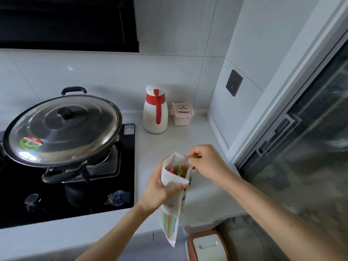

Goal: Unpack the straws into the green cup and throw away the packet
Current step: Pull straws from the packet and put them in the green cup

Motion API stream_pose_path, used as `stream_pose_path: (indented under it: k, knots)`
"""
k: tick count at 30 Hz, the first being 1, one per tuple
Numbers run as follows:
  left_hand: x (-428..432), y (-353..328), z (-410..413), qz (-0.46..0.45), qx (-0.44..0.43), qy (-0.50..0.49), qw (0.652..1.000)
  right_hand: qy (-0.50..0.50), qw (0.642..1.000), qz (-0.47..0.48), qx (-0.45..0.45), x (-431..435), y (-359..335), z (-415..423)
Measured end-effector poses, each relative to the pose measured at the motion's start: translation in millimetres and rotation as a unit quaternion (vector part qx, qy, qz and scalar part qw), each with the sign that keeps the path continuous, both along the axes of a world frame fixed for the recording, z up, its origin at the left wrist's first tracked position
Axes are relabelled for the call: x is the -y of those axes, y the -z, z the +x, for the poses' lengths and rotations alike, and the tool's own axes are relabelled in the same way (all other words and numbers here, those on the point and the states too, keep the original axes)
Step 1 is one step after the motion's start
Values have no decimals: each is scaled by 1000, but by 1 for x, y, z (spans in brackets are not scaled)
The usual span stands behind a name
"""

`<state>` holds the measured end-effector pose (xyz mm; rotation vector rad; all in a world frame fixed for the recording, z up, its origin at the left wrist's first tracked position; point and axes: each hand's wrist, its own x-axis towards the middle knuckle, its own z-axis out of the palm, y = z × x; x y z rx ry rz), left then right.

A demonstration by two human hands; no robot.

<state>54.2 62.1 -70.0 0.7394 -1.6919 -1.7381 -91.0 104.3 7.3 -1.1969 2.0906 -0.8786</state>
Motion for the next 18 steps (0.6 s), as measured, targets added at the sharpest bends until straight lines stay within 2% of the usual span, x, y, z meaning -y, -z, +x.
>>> stream_pose_path:
  k: [2,5,9,12,16,18]
  knots:
    - [-3,4,-4,-36,25,34,998,56,992,13,110,-1,-2,3]
    - [-13,6,-7,-79,23,10,997,106,976,29,190,-4,-8,8]
    - [-19,-5,-4,-134,-19,-40,990,121,969,26,213,-13,-25,8]
    - [-18,-19,3,-192,-25,-39,980,81,976,26,202,-25,-40,5]
    - [-9,-40,14,-317,48,-41,946,64,979,-1,194,-39,-47,2]
    - [-3,-54,14,-397,95,-41,912,85,968,-29,235,-41,-45,-3]
